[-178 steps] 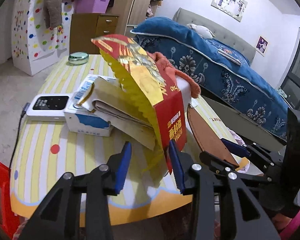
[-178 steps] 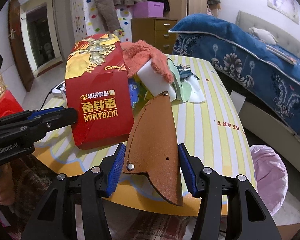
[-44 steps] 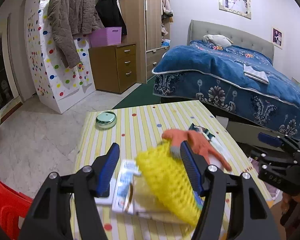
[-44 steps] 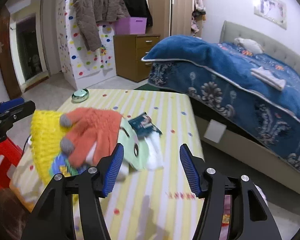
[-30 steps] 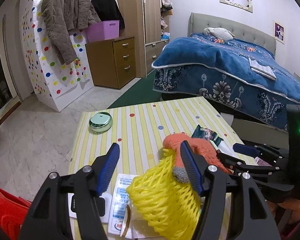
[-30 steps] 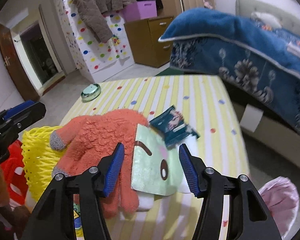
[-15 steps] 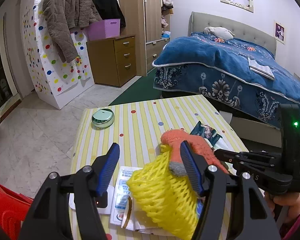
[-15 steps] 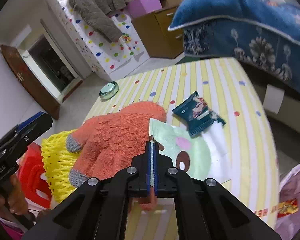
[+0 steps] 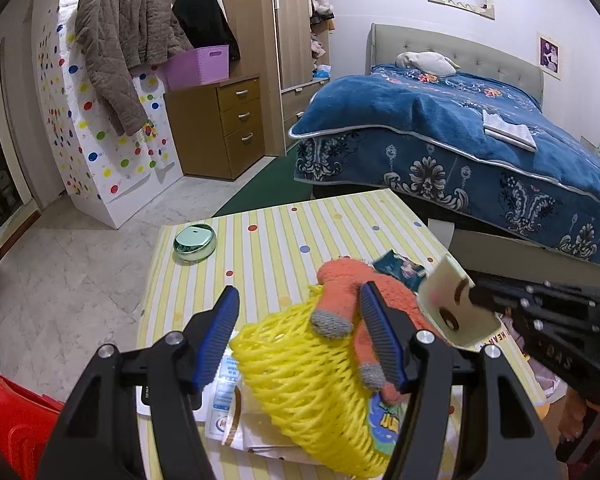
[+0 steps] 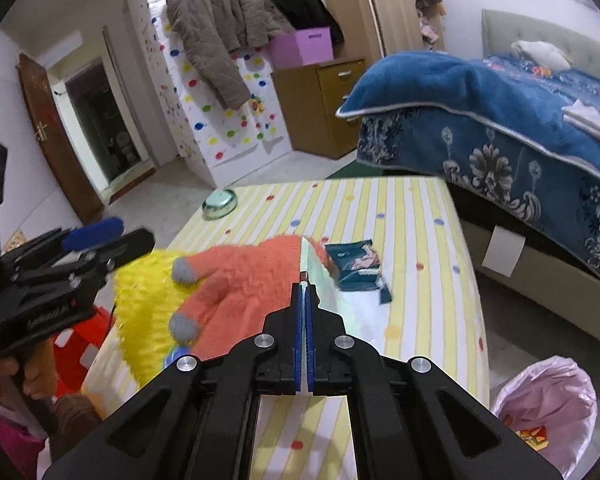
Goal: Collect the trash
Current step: 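Grasp the green cartoon-face packet with the right tool and lift it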
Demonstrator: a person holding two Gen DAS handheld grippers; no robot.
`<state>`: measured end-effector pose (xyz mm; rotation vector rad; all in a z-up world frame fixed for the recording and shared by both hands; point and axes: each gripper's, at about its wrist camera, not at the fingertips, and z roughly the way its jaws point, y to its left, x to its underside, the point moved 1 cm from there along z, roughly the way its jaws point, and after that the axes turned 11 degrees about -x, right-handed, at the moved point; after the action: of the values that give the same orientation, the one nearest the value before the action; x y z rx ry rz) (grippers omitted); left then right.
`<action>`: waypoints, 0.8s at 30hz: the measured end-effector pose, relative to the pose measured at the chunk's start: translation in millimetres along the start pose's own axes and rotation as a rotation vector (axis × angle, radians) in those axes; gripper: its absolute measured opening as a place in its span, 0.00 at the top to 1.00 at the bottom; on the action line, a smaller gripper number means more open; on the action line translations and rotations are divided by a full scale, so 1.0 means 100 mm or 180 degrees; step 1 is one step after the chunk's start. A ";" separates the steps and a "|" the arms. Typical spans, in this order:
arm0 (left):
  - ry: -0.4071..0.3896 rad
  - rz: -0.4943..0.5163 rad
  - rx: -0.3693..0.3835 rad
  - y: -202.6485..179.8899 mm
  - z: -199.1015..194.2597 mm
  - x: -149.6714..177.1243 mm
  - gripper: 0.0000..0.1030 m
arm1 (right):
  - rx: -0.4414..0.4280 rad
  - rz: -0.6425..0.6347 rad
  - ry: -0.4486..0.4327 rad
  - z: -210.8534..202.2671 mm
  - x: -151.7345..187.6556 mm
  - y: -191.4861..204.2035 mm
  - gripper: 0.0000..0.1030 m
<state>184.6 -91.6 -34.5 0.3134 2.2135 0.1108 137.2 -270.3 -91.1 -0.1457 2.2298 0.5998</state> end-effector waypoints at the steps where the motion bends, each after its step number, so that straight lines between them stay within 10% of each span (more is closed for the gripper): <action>1: 0.0001 -0.0003 0.0002 0.00 0.00 0.01 0.40 | 0.0023 -0.0010 0.0047 0.00 0.05 -0.01 0.99; 18: 0.0044 0.0019 0.0051 -0.07 0.00 0.09 0.40 | 0.0055 0.0160 0.0319 0.17 0.31 -0.22 0.65; 21: 0.0057 0.0018 0.0044 -0.06 -0.01 0.11 0.40 | 0.0112 0.0199 0.0343 0.22 0.31 -0.24 0.94; 24: 0.0051 0.0024 0.0038 -0.05 -0.01 0.11 0.40 | 0.0087 0.0125 0.0339 0.17 0.33 -0.14 0.94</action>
<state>176.3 -93.7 -43.3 0.3284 2.2296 0.1045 130.4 -271.8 -130.1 -0.1228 2.3476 0.5948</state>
